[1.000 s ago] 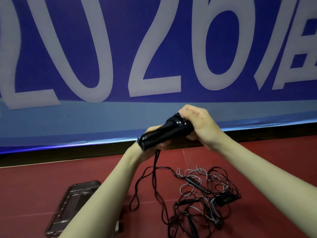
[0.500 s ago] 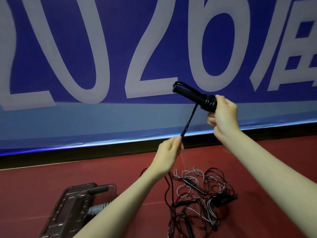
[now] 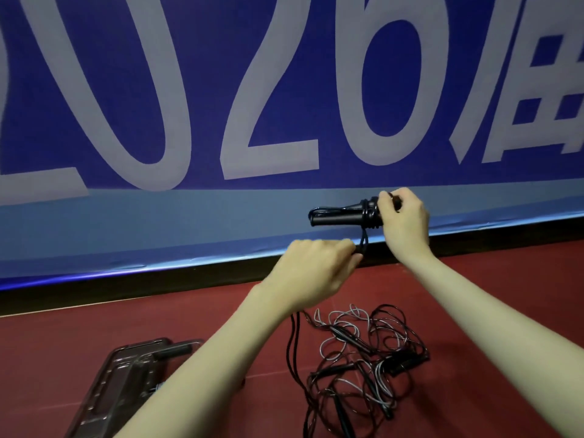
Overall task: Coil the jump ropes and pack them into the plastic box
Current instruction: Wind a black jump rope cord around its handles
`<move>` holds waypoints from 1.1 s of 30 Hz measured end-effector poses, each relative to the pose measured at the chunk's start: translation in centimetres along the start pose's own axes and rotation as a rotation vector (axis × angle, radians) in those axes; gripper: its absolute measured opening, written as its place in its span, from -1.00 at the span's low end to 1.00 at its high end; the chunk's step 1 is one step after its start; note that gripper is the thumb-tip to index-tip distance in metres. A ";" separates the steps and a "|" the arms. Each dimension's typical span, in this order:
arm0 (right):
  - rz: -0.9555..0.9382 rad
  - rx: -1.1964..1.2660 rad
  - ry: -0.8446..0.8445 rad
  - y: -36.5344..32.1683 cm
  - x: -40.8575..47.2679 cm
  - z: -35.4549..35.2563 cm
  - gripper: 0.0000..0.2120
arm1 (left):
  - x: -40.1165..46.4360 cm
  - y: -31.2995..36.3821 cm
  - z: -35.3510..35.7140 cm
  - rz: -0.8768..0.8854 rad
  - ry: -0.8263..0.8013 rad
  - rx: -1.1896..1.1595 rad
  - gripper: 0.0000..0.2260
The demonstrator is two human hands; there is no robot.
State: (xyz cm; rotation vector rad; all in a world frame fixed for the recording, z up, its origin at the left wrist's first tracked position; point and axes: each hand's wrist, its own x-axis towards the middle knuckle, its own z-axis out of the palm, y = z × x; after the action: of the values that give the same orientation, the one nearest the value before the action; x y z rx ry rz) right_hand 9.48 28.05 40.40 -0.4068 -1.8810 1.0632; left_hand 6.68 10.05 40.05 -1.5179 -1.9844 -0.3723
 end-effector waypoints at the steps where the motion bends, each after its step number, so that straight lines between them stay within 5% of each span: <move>1: -0.037 -0.022 -0.021 0.0 -0.1 0.0 -0.74 | 0.1 -0.5 -0.6 -0.007 0.007 0.013 -0.66; 9: -0.201 -0.068 -0.225 -0.9 -1.2 0.8 -0.78 | -0.1 -2.9 -4.0 -0.229 0.067 -0.002 -0.66; 16: -0.292 0.042 -0.444 -3.8 -3.5 1.7 -0.80 | -1.3 -4.9 -4.1 -0.416 0.105 -0.287 -0.84; 23: -0.271 0.199 -0.557 -4.7 -4.1 2.2 -0.77 | -3.5 -6.0 -3.4 -0.609 -0.116 -1.038 -0.77; 33: -0.147 0.332 -0.586 -4.7 -3.8 2.4 -0.76 | -3.9 -4.8 0.2 -0.807 -0.058 -1.693 -0.91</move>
State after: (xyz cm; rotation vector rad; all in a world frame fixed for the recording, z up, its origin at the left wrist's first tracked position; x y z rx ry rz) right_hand 10.16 21.66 41.53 0.2628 -2.1312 1.4696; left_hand 2.70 5.66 38.13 -1.1972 -2.1594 -2.8374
